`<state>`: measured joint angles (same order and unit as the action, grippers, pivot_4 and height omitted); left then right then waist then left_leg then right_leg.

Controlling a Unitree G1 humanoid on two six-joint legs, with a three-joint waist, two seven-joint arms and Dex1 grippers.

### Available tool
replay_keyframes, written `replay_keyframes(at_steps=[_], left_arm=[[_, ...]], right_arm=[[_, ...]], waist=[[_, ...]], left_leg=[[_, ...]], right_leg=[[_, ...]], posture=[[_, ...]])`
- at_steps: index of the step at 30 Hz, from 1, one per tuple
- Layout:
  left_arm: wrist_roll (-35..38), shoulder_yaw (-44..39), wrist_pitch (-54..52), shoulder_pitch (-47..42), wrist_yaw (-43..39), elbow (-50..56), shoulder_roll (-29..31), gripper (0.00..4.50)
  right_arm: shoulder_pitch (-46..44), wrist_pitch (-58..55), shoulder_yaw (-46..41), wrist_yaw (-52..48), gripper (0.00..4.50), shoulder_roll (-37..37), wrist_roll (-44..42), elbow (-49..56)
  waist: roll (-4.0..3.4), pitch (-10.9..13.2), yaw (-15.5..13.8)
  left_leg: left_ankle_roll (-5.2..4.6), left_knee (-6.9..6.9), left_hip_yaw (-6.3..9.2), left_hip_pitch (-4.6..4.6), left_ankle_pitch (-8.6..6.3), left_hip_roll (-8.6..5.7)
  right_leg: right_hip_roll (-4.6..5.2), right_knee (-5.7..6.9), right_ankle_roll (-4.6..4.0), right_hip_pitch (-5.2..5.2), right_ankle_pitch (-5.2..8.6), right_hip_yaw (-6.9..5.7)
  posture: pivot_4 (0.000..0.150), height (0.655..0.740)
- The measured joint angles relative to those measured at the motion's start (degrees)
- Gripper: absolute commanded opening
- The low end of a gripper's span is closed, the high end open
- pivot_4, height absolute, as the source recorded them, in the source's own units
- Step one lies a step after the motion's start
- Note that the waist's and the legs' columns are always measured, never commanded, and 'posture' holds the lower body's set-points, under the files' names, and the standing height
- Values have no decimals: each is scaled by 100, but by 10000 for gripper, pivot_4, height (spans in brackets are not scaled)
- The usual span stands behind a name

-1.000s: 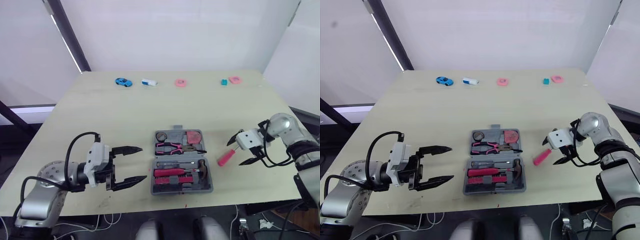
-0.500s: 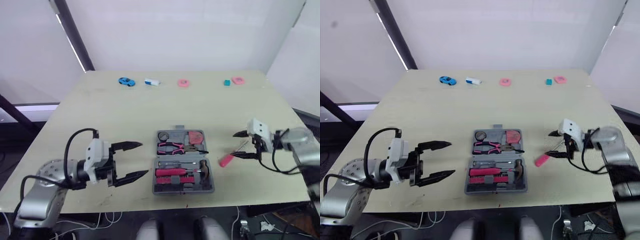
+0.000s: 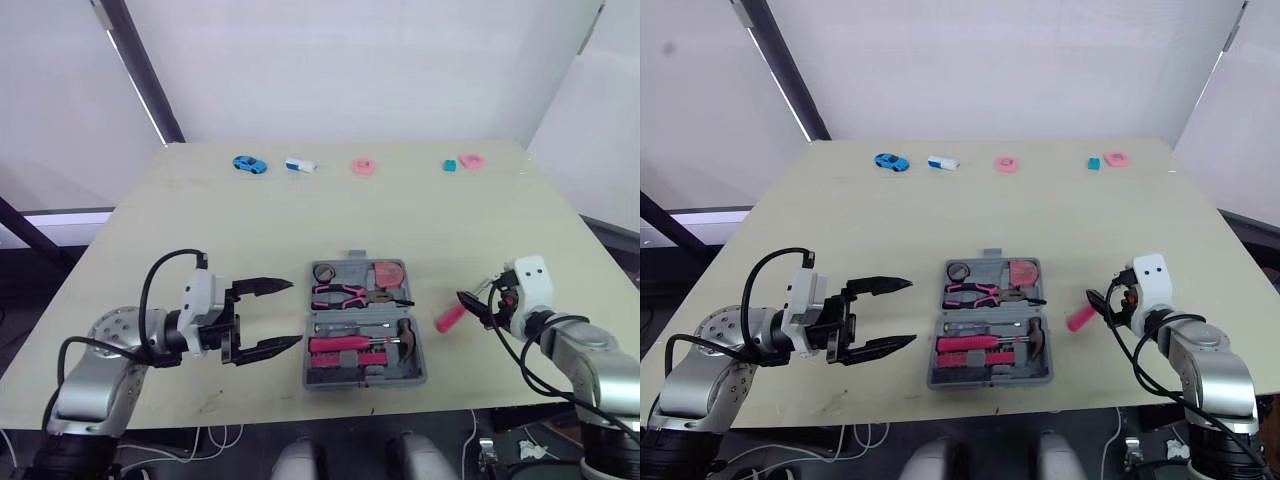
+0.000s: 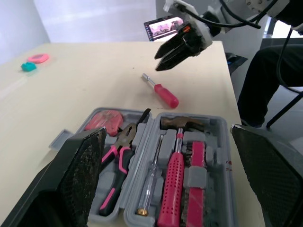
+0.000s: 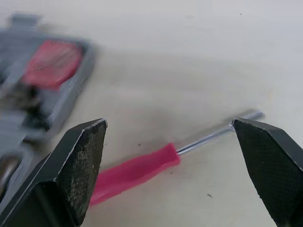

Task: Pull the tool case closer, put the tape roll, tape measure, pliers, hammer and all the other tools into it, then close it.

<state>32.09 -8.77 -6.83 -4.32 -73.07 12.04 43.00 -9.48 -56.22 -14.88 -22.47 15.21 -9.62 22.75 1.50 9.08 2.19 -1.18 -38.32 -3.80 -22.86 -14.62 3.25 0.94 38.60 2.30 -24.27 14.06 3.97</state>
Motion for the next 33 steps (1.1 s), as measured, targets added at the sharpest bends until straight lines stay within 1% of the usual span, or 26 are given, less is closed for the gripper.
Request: replay_keyframes(at_steps=[2,4,6,12,16,18,19,20,21,23,26,27,33], left_arm=[[-20,14,18,-14,-43,-32,-2,45000],[-35,31,30,-31,-55,-80,-21,45000],[-36,35,39,-47,-61,-101,-27,45000],[-42,35,100,-81,-98,-156,-27,45000],[-45,35,108,-123,-97,-160,-27,45000],[-48,37,108,-135,-96,-167,-27,45000],[-49,37,108,-145,-95,-174,-27,45000],[-51,37,108,-153,-94,-181,-27,45000],[-56,40,108,-153,-94,-188,-29,45000],[-60,44,108,-154,-94,-199,-33,45000],[-62,47,108,-188,-94,-204,-50,45000],[-63,47,108,-198,-94,-204,-53,45000],[-63,48,107,-214,-93,-204,-61,45000]], right_arm=[[36,-105,15,372,44678,-277,34,-4],[86,-86,60,847,44678,-709,133,-41],[110,-31,197,1051,44678,-898,161,-167],[27,467,377,1479,44678,-1182,246,-759],[14,609,428,1604,44678,-1258,240,-1013],[-16,672,367,1687,39459,-1357,197,-1076],[-49,698,323,1727,36019,-1379,177,-1133],[-72,726,288,1760,33752,-1374,166,-1191],[-83,766,280,1782,28017,-1354,165,-1240],[-91,778,279,1787,18550,-1257,175,-1294],[-98,777,291,1767,7182,-1104,175,-1356],[-99,778,294,1762,5370,-1106,173,-1358],[-88,754,377,1659,5432,-919,136,-1363]], waist=[[0,0,15],[0,0,30],[0,0,34],[0,0,31],[3,-2,31],[8,-5,34],[12,-7,35],[13,-8,35],[19,-11,34],[19,-12,38],[19,-12,48],[20,-12,49],[20,-12,48]], left_leg=[[0,1,-2,0,0,0],[0,2,-1,-1,0,1],[0,2,-2,-1,0,1],[0,2,-3,-2,0,0],[0,4,-1,-2,0,0],[0,4,-1,-2,0,1],[0,3,-1,-1,0,1],[0,3,-1,-1,0,1],[0,2,-1,-1,0,1],[0,3,-2,-1,0,1],[0,3,-2,0,0,2],[0,4,0,1,0,3],[0,4,-3,0,0,3]], right_leg=[[1,0,0,0,0,1],[1,-2,0,-1,0,1],[2,-2,-5,-2,3,1],[4,-6,-9,-1,6,1],[3,-7,-9,-1,6,1],[3,-7,-9,0,5,1],[3,-7,-9,0,6,1],[3,-7,-9,0,6,1],[3,-6,-10,0,6,1],[4,-7,-11,0,7,1],[2,-7,-12,0,7,1],[1,-7,-12,0,7,1],[2,-8,-12,0,7,1]], posture=[[1500,7400],[1500,7400],[1500,7400],[1500,7400],[1500,7400],[1500,7400],[1500,7400],[1500,7400],[1500,7400],[1500,7400],[1500,7400],[1500,7400],[1500,7400]])
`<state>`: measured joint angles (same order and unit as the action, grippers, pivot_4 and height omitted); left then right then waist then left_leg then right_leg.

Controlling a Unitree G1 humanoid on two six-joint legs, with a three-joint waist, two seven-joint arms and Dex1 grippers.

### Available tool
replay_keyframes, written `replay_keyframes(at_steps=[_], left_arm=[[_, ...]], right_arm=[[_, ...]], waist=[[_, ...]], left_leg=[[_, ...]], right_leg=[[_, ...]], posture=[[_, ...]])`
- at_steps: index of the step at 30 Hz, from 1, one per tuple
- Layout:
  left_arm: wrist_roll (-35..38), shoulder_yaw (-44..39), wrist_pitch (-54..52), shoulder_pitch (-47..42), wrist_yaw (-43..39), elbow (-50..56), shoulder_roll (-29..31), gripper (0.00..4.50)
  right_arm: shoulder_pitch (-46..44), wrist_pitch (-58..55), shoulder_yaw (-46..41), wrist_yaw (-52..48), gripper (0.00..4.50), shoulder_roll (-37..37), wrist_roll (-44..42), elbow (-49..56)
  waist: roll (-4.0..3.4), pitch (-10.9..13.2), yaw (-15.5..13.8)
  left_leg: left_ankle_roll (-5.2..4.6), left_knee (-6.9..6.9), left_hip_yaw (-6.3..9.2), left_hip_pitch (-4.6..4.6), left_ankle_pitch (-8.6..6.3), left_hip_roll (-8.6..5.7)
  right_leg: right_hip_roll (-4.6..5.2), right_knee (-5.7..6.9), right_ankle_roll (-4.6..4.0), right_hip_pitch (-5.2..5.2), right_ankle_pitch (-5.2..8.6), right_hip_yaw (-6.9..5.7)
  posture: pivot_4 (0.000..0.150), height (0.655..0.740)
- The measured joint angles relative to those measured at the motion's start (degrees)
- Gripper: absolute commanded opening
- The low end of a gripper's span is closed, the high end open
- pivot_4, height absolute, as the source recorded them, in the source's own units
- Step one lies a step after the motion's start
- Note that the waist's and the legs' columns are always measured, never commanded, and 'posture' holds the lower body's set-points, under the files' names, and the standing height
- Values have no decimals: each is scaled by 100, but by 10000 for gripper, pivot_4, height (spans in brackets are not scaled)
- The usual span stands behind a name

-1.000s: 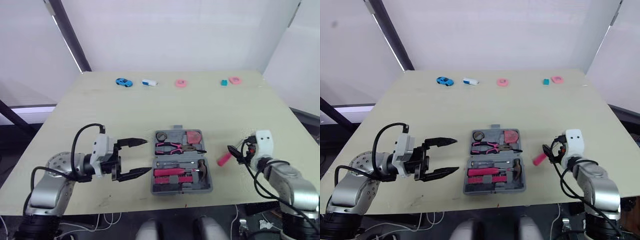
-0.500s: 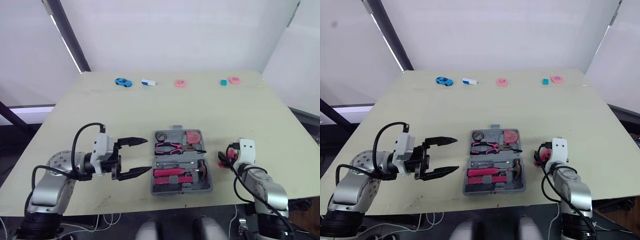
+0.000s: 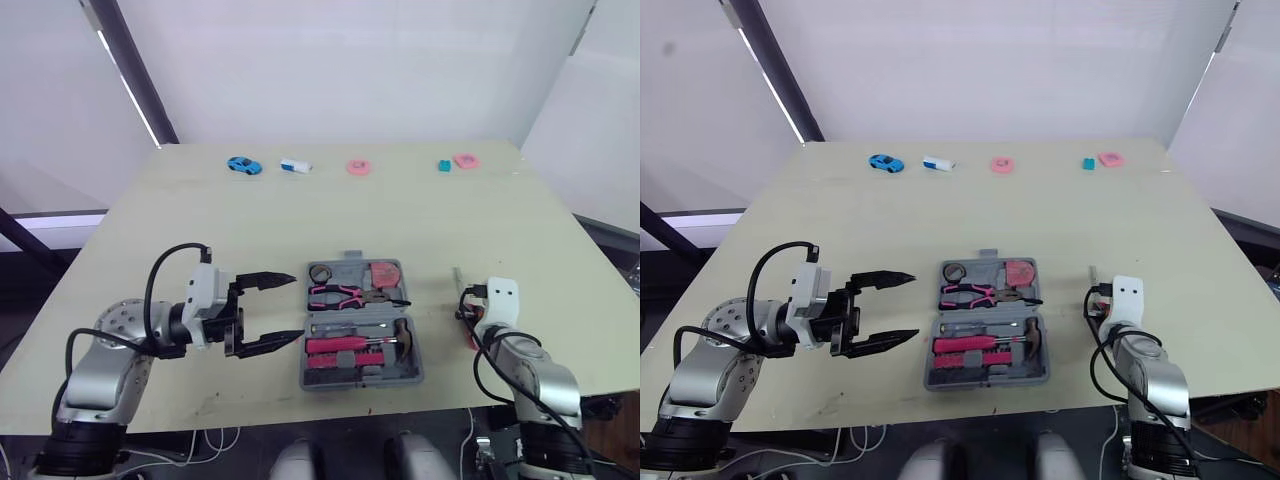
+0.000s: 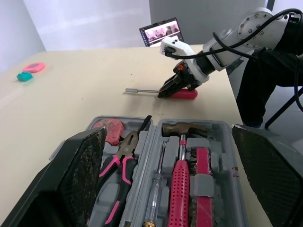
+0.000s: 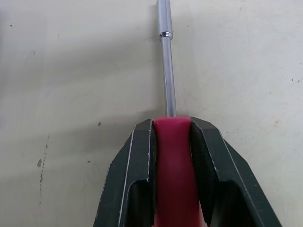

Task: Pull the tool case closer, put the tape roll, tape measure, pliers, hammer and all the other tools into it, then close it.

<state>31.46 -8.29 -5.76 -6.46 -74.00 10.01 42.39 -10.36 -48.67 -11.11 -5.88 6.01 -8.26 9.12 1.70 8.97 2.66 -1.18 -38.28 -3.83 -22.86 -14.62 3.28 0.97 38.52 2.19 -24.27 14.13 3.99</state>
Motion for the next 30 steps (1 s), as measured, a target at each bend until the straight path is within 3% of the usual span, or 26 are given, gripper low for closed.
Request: replay_keyframes(at_steps=[5,12,20,22,24,26,29,30], left_arm=[[6,4,-11,28,0,19,0,45000],[29,117,-47,37,-7,178,-26,45000],[47,206,-88,32,-147,226,-26,45000],[46,206,-85,32,-201,222,-26,45000],[45,205,-56,32,-245,214,-25,45000],[43,204,8,37,-315,194,-25,45000],[38,201,62,74,-360,146,-24,45000],[37,200,77,84,-371,130,-24,45000]], right_arm=[[635,-414,279,-452,5431,567,-160,835],[1246,-876,793,-622,5431,629,-384,1846],[1219,-526,1014,-403,5431,359,-293,1610],[1218,-395,1014,-376,15685,353,-274,1496],[1218,-289,1011,-372,21275,326,-274,1453],[1232,-213,1010,-371,32586,307,-283,1438],[1249,-128,955,-402,43758,304,-358,1444],[1250,-113,921,-425,44434,312,-376,1452]], waist=[[-4,2,-29],[-4,3,-15],[-3,3,-20],[-3,3,-21],[-3,3,-21],[-3,3,-22],[-3,3,-24],[-3,3,-24]], left_leg=[[0,15,6,-7,0,-2],[0,17,6,-6,0,0],[0,14,5,-7,0,0],[0,17,4,-9,0,0],[0,18,4,-9,0,0],[0,18,5,-10,0,0],[0,19,5,-11,0,0],[0,18,5,-11,0,0]], right_leg=[[1,-12,3,-2,0,-3],[1,-15,21,-2,13,-3],[3,-23,24,-2,14,-3],[2,-26,23,-2,14,-4],[2,-30,23,-1,14,-4],[3,-32,24,-1,13,-4],[3,-34,24,-1,13,-4],[3,-34,24,-1,13,-4]], posture=[[1500,7400],[1500,7400],[1500,7400],[1500,7400],[1500,7400],[1500,7400],[1500,7400],[1500,7400]])
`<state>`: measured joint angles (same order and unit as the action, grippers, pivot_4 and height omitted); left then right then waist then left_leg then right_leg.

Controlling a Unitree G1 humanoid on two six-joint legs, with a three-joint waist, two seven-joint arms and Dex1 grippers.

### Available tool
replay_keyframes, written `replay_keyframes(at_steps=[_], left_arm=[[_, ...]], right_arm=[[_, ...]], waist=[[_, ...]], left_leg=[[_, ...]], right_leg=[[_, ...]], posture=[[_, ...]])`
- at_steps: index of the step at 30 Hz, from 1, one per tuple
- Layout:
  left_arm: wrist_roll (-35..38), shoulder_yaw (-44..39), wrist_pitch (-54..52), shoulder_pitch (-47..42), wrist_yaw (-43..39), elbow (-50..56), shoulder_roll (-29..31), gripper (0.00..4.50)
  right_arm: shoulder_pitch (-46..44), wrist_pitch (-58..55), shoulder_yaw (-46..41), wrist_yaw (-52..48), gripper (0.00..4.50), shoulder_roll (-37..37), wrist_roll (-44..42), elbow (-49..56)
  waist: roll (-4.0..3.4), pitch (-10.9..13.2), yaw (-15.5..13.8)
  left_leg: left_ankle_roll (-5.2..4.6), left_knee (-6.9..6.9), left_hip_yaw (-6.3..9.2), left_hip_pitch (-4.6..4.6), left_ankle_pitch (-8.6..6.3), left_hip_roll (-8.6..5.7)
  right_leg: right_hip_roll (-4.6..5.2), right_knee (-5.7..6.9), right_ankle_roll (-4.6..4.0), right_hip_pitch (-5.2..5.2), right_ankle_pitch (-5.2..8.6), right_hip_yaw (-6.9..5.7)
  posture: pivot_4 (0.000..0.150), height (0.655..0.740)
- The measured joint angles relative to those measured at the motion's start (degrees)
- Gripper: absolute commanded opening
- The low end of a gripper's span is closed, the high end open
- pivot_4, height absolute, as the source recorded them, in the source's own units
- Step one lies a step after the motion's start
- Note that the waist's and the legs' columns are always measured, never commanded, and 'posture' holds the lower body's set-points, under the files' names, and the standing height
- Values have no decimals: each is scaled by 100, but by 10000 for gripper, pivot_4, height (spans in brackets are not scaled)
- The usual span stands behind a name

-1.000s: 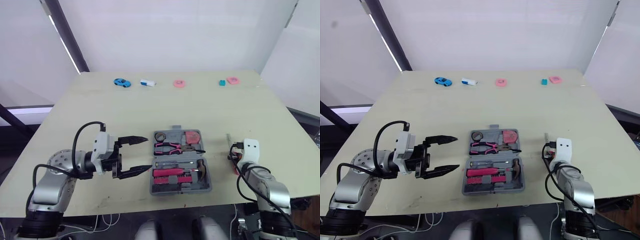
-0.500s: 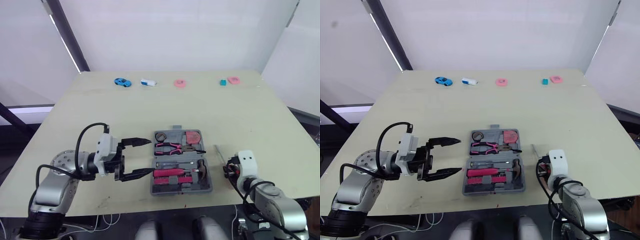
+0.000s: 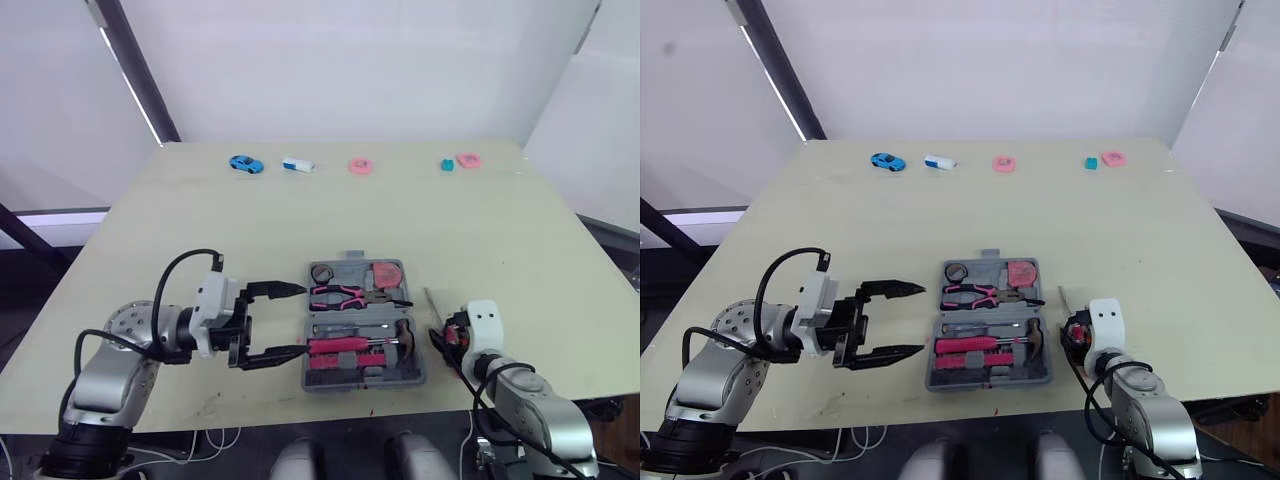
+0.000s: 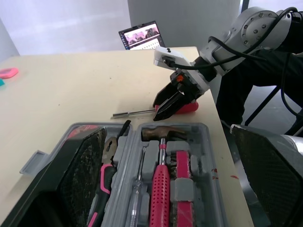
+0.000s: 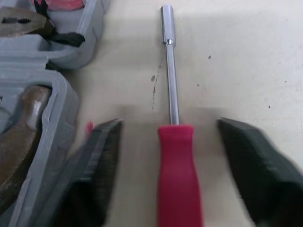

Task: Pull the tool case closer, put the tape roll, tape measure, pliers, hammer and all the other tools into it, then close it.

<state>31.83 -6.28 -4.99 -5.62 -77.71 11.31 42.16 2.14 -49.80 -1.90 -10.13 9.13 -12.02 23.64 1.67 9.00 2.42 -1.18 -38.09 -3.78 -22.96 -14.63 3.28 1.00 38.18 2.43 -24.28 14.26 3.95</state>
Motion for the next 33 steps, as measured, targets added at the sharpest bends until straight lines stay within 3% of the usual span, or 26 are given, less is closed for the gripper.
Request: replay_keyframes(at_steps=[7,11,16,20,24,27,33], left_arm=[[-1,-145,77,155,-94,-180,37,45000],[75,-247,90,279,-269,-214,103,45000],[109,-320,171,218,-767,-683,377,45000],[207,-417,180,99,-993,-882,469,45000],[237,-452,143,87,-1018,-891,500,45000],[309,-467,37,179,-995,-738,502,45000],[442,-601,-157,595,-725,-125,493,45000]], right_arm=[[-9,-2,-289,-484,44434,807,-209,684],[-169,5,-720,-1567,44434,1643,-900,835],[-744,915,-570,-4176,44434,3711,-1367,90],[-1312,2004,311,-5777,44434,4442,-1109,-642],[-2490,3537,1276,-7200,44434,4609,-395,-1723],[-3128,4359,1765,-7711,44434,4462,-26,-2383],[-5099,7415,3734,-8199,44434,4143,820,-4650]], waist=[[-3,2,1],[-2,4,-7],[-2,13,-2],[-2,17,3],[1,27,-8],[4,30,-11],[-4,66,1]], left_leg=[[0,3,0,-2,0,0],[-1,3,3,-1,0,1],[-2,1,1,5,-1,1],[-2,3,2,5,-1,2],[-2,0,-5,1,-1,2],[-2,-2,-7,1,-1,2],[-2,0,-21,2,-1,3]], right_leg=[[-1,-7,1,0,0,-4],[-1,-14,1,6,0,-10],[-2,-22,8,12,-4,-9],[-3,-21,7,11,-3,-12],[0,-21,6,8,-6,-9],[0,-21,-11,8,-17,-10],[4,-19,-19,0,-20,-1]], posture=[[1500,7400],[1500,7400],[1500,7400],[1500,7400],[1500,7400],[1500,7400],[1500,7400]])
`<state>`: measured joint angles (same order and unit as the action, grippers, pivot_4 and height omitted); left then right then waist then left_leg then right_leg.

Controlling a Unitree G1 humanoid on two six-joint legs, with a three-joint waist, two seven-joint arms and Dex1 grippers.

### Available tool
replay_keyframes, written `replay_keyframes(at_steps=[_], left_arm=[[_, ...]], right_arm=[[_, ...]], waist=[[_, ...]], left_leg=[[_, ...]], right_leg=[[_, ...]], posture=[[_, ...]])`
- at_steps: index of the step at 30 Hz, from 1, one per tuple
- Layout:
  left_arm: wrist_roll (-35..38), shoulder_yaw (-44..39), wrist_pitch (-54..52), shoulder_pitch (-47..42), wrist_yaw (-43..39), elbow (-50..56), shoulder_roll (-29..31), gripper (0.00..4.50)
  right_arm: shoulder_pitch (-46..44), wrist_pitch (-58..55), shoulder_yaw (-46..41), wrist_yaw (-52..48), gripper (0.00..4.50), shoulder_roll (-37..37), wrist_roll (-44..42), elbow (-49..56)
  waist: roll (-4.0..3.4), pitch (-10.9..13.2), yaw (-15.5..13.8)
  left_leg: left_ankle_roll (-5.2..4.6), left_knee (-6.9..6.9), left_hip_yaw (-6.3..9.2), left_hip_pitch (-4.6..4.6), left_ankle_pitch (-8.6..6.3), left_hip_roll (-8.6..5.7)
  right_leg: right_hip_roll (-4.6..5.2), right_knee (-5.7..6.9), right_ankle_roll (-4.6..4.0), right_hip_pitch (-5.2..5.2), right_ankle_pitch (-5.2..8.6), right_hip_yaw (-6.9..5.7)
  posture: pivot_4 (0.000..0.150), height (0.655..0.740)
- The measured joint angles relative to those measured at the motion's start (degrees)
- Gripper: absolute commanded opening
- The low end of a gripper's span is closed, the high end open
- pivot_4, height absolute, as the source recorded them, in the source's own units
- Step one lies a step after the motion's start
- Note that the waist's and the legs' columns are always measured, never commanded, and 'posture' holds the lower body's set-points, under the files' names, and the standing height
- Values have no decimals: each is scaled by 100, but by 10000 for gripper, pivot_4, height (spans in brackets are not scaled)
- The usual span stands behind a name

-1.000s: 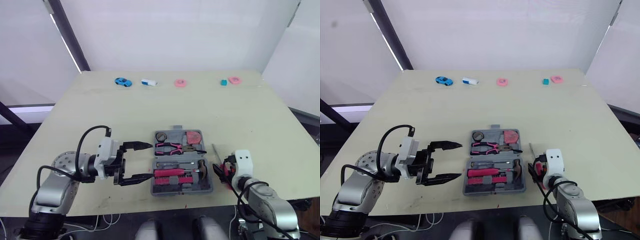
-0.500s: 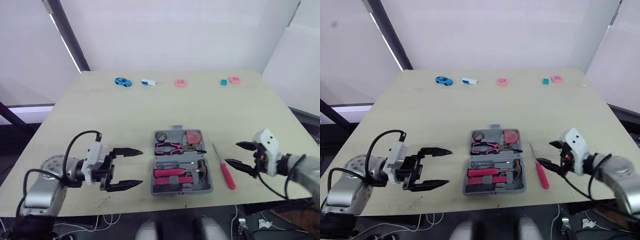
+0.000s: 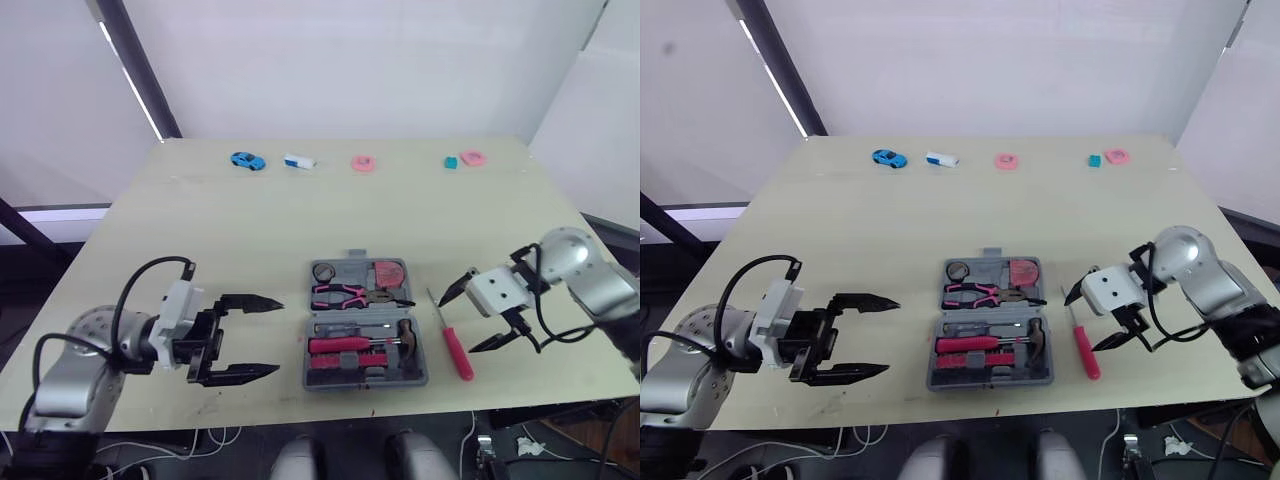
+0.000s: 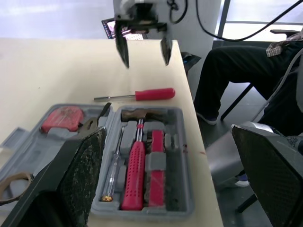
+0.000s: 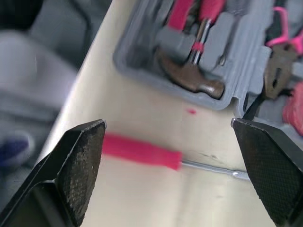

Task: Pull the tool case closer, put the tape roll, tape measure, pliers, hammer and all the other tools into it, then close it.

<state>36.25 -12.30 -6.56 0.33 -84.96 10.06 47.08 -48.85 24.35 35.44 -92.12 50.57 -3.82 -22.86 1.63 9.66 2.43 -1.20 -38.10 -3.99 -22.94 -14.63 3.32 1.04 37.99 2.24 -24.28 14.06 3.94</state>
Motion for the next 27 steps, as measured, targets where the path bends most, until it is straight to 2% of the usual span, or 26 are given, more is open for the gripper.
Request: replay_keyframes(at_steps=[1,2,5,9,16,24,27], left_arm=[[0,0,-12,8,19,31,-3,45000],[2,-81,-43,140,112,155,-3,45000],[6,-155,-68,353,323,442,-24,45000],[63,-296,-135,645,589,782,-51,45000],[114,-392,-173,812,882,981,-53,45000],[131,-397,-184,815,1005,1045,-53,45000],[153,-397,-193,760,1022,1045,-53,45000]], right_arm=[[-46,124,48,-1,44434,-11,47,-83],[-419,832,470,-9,44434,-185,270,-670],[-936,1971,978,-10,44434,-654,660,-1642],[-1320,3259,1422,-5,44434,-1180,1113,-2594],[-1422,4440,1590,313,44434,-1731,2043,-3457],[-1575,4767,1634,1238,44434,-2044,3221,-3772],[-1653,4804,1633,1558,35886,-2095,3498,-3878]], waist=[[0,3,-2],[2,4,-1],[-3,9,6],[-6,11,-11],[-13,16,-13],[-17,18,-2],[-17,18,-2]], left_leg=[[0,1,1,-1,0,0],[0,-1,-1,1,0,1],[0,-1,-5,1,0,2],[1,-1,-2,2,1,4],[2,-12,-5,5,1,2],[4,-15,-4,14,2,1],[4,-22,-6,15,2,1]], right_leg=[[0,0,0,0,0,0],[0,0,0,0,0,0],[2,1,-1,-1,-1,4],[3,4,-2,1,-1,0],[7,14,-4,3,-1,1],[3,38,-8,0,-1,2],[4,44,-8,1,-1,4]], posture=[[1500,7400],[1500,7400],[1500,7400],[1500,7400],[1500,7400],[1500,7400],[1500,7400]])
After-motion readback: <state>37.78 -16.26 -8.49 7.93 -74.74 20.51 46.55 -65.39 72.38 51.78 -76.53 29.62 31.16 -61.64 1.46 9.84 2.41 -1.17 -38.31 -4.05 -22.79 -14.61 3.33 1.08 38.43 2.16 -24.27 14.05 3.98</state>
